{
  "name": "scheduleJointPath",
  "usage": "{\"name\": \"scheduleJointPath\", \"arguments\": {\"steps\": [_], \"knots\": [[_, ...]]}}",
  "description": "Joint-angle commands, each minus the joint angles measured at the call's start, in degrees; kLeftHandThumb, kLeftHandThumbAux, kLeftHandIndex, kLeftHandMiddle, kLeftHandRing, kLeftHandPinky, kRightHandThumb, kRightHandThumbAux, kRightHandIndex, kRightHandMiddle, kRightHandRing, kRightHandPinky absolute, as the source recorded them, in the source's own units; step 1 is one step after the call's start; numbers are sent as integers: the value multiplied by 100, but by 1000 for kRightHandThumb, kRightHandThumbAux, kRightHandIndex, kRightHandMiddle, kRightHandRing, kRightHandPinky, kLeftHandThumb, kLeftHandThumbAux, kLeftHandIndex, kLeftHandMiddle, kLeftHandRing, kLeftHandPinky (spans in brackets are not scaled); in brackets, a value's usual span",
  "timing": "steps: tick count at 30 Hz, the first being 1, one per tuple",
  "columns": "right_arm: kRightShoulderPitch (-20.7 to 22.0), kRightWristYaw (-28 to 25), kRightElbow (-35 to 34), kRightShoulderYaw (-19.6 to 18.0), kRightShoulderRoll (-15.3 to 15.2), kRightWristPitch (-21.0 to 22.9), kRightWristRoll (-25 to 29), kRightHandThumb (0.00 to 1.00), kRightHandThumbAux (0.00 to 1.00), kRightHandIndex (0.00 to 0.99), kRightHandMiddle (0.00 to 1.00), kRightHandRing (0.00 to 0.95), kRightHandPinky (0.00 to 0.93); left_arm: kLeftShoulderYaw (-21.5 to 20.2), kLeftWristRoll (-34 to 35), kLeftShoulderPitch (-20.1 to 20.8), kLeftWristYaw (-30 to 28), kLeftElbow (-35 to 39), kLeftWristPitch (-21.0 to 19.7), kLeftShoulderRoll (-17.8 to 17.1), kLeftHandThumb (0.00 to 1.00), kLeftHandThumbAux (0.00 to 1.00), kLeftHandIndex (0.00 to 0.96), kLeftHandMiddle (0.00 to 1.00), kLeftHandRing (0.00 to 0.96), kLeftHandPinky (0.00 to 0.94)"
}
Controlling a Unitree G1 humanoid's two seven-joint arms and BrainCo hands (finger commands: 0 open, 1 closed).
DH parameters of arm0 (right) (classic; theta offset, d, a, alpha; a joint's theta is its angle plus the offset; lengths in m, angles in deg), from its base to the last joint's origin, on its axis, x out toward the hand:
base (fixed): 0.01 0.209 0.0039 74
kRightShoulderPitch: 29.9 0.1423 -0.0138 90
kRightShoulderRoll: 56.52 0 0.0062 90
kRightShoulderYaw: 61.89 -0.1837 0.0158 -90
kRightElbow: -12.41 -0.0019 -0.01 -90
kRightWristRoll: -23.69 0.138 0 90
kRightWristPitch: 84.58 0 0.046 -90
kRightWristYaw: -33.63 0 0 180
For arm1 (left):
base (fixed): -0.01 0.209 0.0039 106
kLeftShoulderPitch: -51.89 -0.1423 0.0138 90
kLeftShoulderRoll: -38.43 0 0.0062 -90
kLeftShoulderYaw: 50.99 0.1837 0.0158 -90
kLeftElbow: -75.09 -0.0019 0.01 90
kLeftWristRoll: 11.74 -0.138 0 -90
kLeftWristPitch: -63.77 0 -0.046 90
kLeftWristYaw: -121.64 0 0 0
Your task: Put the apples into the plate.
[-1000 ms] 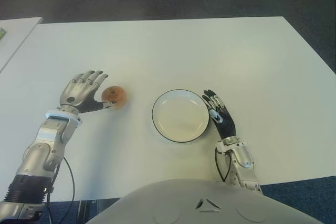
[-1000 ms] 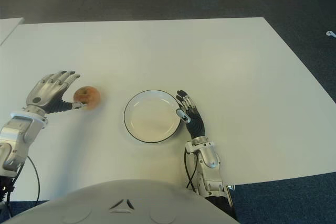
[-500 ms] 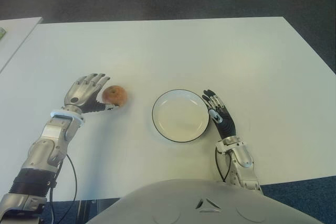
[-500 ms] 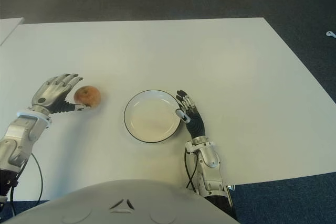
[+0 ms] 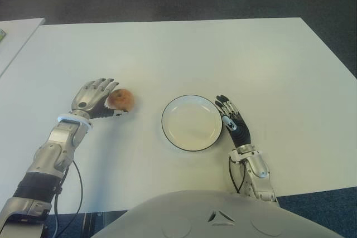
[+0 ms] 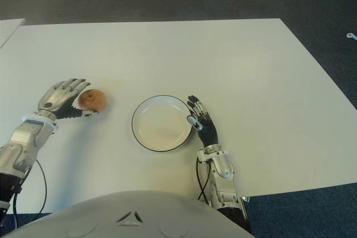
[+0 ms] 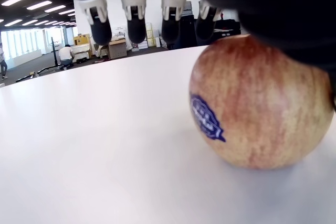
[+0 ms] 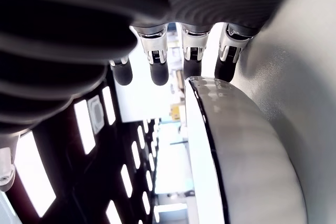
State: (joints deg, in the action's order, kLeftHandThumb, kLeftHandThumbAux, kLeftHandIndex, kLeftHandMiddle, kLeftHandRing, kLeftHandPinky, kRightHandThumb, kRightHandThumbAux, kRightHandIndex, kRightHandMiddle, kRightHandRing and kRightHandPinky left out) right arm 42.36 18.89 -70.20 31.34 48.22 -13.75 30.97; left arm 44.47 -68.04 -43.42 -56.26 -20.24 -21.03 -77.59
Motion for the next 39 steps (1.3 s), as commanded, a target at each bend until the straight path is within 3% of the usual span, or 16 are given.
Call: {"name": "scheduleJointPath", "arguments": {"steps": [1,39], "knots": [[-278,40,503,-93,-62,331,9,115,453,0,0,0,0,148,-16,78,54,-168,-53,-50,301,291,0,0,0,0],[-321,123,489,-104,-61,353,-64,126,464,0,0,0,0,731,45,302,110,-344,-429,303,252,246,0,0,0,0]]}}
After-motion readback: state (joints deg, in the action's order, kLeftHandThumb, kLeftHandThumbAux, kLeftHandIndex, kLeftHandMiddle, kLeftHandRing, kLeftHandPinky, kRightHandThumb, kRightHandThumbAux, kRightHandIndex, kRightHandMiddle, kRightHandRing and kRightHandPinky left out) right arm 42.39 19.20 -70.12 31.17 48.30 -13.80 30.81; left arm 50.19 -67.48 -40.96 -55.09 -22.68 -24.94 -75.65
